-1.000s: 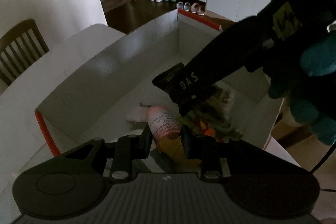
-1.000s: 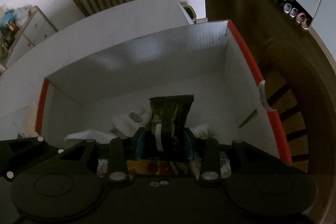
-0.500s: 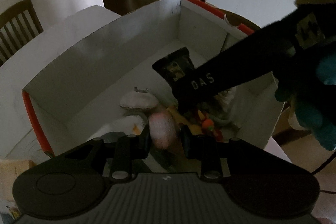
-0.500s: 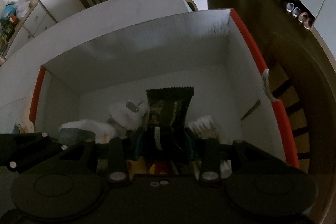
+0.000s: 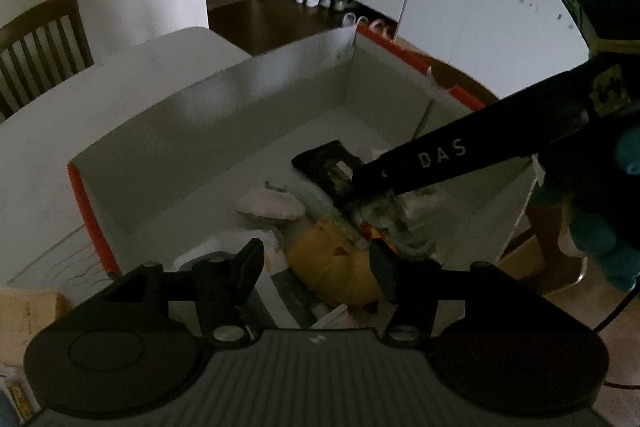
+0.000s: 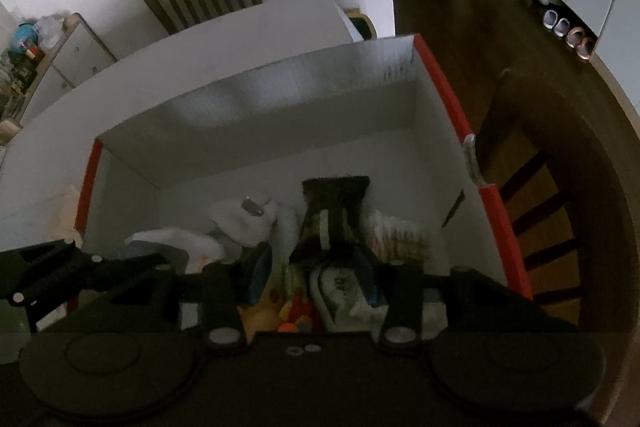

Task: Organize objects
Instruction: 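Lower both tools into the box and open them to drop the items, then withdraw both tools from the box back toward the table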

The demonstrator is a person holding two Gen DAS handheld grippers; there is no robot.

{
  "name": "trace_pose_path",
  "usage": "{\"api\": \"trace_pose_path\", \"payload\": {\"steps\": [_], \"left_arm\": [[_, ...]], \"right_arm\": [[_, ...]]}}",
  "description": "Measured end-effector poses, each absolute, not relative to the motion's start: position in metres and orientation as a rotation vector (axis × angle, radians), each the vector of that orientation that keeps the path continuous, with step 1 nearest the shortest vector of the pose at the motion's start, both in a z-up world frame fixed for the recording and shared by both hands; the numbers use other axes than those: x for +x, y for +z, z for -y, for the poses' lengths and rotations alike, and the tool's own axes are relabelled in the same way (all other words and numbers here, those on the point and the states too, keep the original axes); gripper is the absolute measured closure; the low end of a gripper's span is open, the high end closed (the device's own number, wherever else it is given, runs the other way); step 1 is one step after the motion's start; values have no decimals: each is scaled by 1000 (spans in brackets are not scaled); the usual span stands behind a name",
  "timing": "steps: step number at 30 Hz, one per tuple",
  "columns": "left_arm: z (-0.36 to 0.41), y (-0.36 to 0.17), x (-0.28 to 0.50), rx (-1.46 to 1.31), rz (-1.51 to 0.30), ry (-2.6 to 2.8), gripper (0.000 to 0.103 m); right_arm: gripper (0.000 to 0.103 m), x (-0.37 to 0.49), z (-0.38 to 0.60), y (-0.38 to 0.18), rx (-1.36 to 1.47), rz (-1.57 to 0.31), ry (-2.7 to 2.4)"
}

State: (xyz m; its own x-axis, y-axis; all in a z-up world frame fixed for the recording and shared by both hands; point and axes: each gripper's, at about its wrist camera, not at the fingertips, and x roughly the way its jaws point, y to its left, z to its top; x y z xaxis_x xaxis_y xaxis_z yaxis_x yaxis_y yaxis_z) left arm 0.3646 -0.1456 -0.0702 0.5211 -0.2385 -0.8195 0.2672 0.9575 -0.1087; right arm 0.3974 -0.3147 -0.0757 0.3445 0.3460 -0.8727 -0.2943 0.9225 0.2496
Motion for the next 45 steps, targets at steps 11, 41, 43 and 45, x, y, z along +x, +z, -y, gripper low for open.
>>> {"api": "trace_pose_path", "payload": {"steps": [11,41,43,45], "left_arm": [[130,-44,339,0,-885,-318,46],[6,-10,242,-29,-765,-297,28],[-7,-13,238,-33,-770,-281,23],[-18,-16,233,-35,-773,-263,20]], "right_arm": [[56,372,321,-42,62,-1088,447],[7,273,238,6,29,-948,478],[6,268,226,7,17,-944,492],[6,264,212,7,0,-942,506]]}}
